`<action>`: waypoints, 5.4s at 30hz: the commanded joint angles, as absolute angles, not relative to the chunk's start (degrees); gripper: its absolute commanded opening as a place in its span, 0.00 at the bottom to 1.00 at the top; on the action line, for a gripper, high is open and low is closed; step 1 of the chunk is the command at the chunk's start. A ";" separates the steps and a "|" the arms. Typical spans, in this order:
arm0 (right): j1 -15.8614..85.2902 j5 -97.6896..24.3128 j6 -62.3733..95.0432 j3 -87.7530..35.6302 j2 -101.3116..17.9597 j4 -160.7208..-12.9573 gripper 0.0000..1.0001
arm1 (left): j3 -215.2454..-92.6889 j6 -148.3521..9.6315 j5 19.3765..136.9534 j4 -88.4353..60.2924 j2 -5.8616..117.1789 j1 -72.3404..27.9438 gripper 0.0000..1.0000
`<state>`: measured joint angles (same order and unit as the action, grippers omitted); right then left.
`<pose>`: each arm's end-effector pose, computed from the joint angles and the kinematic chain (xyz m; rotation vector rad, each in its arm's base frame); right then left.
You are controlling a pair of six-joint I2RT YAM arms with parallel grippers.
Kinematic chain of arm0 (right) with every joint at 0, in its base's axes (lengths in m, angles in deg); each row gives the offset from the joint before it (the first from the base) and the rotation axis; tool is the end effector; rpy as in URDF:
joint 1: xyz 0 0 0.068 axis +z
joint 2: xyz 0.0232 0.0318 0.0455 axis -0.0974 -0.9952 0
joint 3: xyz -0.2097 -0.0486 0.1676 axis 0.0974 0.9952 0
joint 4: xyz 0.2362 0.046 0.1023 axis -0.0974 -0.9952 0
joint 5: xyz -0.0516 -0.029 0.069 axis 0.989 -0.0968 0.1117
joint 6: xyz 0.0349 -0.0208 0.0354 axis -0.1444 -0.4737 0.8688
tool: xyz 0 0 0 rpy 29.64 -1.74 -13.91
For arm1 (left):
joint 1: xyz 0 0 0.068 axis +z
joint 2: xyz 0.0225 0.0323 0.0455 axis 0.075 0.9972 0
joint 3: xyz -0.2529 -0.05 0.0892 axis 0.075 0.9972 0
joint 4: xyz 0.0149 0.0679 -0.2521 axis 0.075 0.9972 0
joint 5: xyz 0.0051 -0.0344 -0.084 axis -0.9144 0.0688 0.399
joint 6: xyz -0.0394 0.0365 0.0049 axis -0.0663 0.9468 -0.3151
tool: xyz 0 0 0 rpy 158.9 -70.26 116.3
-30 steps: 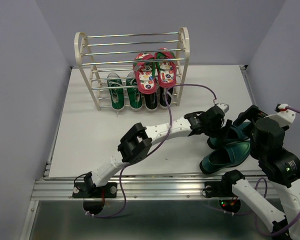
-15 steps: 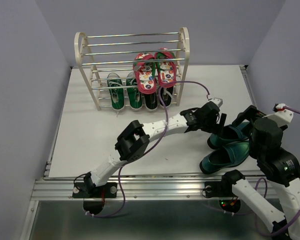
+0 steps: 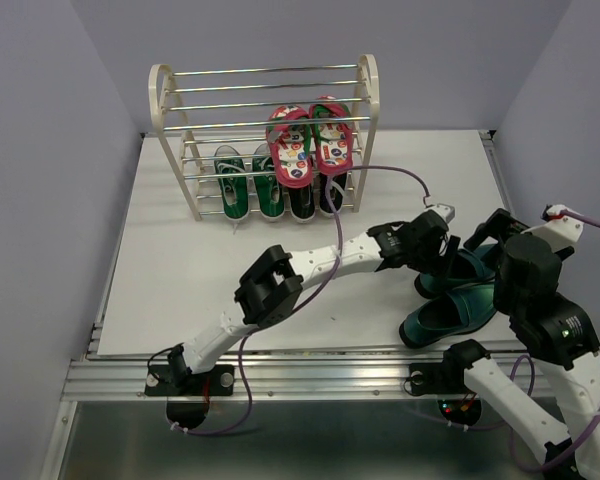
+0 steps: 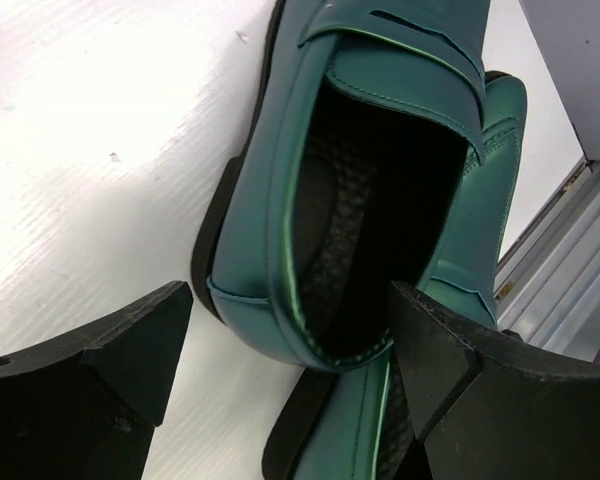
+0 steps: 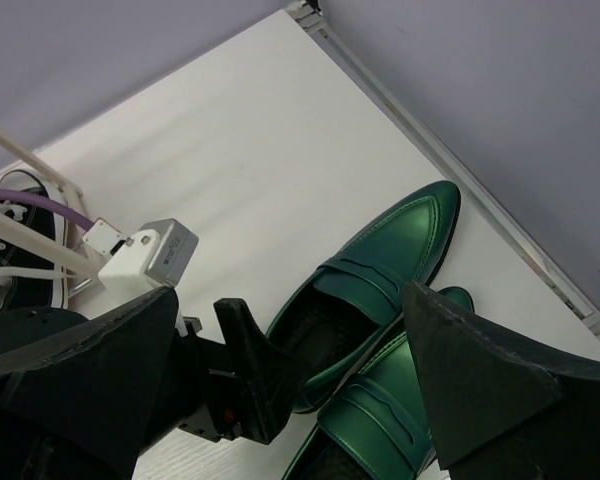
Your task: Place and organize the shoes onto the shoe shelf
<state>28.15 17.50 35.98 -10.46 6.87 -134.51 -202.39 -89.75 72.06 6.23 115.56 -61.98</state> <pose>0.0830 0.0065 0.3870 0.5774 1.7270 -0.1834 0.2207 -0.5059 0.2355 0.7105 2.2205 -0.9876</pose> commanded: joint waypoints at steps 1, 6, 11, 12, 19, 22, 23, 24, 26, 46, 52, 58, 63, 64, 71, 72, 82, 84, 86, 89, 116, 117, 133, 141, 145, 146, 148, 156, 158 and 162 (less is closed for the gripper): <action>28.26 20.43 33.87 -10.11 8.11 -130.10 1.00 | -207.21 -88.46 71.92 8.60 117.88 -62.85 0.89; 28.26 20.78 32.99 -10.11 8.99 -129.31 1.00 | -209.67 -88.02 71.32 9.65 119.99 -63.29 0.81; 28.26 21.14 32.37 -10.19 9.70 -129.13 1.00 | -209.86 -88.45 71.13 10.45 120.44 -63.29 0.19; 28.26 21.14 32.28 -10.19 9.78 -129.05 1.00 | -209.77 -88.72 70.61 10.36 119.92 -63.29 0.10; 28.26 21.14 31.14 -10.02 9.52 -127.82 1.00 | -201.19 -90.56 62.62 6.59 111.05 -63.20 0.00; 28.26 20.79 30.97 -9.32 9.26 -127.03 1.00 | -194.15 -91.79 57.79 1.75 104.19 -63.11 0.00; 28.26 20.44 30.88 -9.14 9.00 -126.85 1.00 | -192.03 -92.40 55.08 1.74 101.48 -62.76 0.00; 28.26 20.17 30.88 -9.14 8.91 -126.85 1.00 | -192.01 -92.76 53.83 1.83 100.24 -62.67 0.00; 28.26 19.73 30.70 -9.05 8.56 -126.24 1.00 | -189.21 -93.46 50.85 2.79 97.69 -62.32 0.00; 28.26 20.96 28.24 -6.06 8.64 -121.75 1.00 | -156.51 -105.15 34.13 26.78 51.99 -61.62 0.00; 28.26 21.93 28.07 -5.10 8.82 -120.96 1.00 | -155.19 -111.20 30.89 39.69 37.31 -60.66 0.00; 28.26 21.84 28.06 -5.10 8.20 -120.70 1.00 | -156.33 -111.76 27.54 49.20 35.18 -52.15 0.00; 28.26 21.31 29.03 -3.95 7.68 -119.91 1.00 | -157.03 -105.86 27.89 45.78 36.41 -45.02 0.00; 28.26 21.23 29.03 -3.87 7.42 -119.82 1.00 | -157.47 -105.42 27.72 45.78 36.68 -43.96 0.00; 28.26 21.05 29.03 -3.78 7.50 -119.29 1.00 | -160.01 -101.91 27.28 45.07 38.34 -35.87 0.00; 28.26 21.05 28.95 -3.60 7.59 -119.29 1.00 | -160.63 -101.64 27.19 45.07 39.22 -35.08 0.00; 28.26 21.40 28.07 -2.63 9.87 -118.76 1.00 | -165.21 -96.64 27.45 39.73 41.42 -29.01 0.00; 28.26 21.14 28.07 -2.46 10.05 -118.50 1.00 | -165.47 -93.65 28.59 35.50 43.17 -27.87 0.00; 28.26 20.61 27.98 -2.46 10.05 -118.24 1.00 | -167.05 -92.94 29.21 33.48 44.76 -27.25 0.00; 28.26 20.61 27.89 -2.46 10.14 -118.15 1.00 | -169.33 -93.90 28.77 30.14 47.84 -26.02 0.00; 28.26 22.90 27.36 -1.84 10.75 -118.06 1.00 | -174.61 -104.09 30.79 15.54 61.37 -23.82 0.00; 28.26 22.90 27.36 -1.84 10.75 -118.06 1.00 | -174.70 -105.06 30.44 15.89 61.46 -23.82 0.00; 28.26 23.69 27.54 -1.58 10.93 -117.97 1.00 | -180.49 -111.39 25.61 21.07 65.94 -23.91 0.00; 28.26 23.51 27.63 -1.75 10.40 -117.97 1.00 | -178.22 -115.35 24.82 21.79 66.30 -24.00 0.00; 28.26 23.69 27.89 -1.93 9.96 -118.06 1.00 | -179.53 -115.08 23.68 23.18 67.35 -23.91 0.00; 28.26 23.69 28.06 -1.84 9.87 -117.97 1.00 | -180.23 -115.17 23.50 23.45 67.61 -23.91 0.00; 28.26 23.60 28.07 -1.76 9.87 -117.97 1.00 | -180.59 -114.91 23.67 23.72 68.49 -23.91 0.00; 28.26 24.30 28.07 -1.84 10.58 -118.06 1.00 | -183.58 -111.23 26.30 24.60 71.13 -23.91 0.00; 28.26 24.30 27.98 -1.67 10.75 -118.06 1.00 | -181.83 -108.86 28.85 24.94 69.91 -23.91 0.00; 28.26 24.65 28.15 -0.70 12.07 -118.06 1.00 | -173.31 -106.83 31.06 24.68 62.80 -24.79 0.00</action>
<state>28.15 22.68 28.11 -1.74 10.52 -121.16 -177.45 -108.78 31.25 28.78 72.08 -24.12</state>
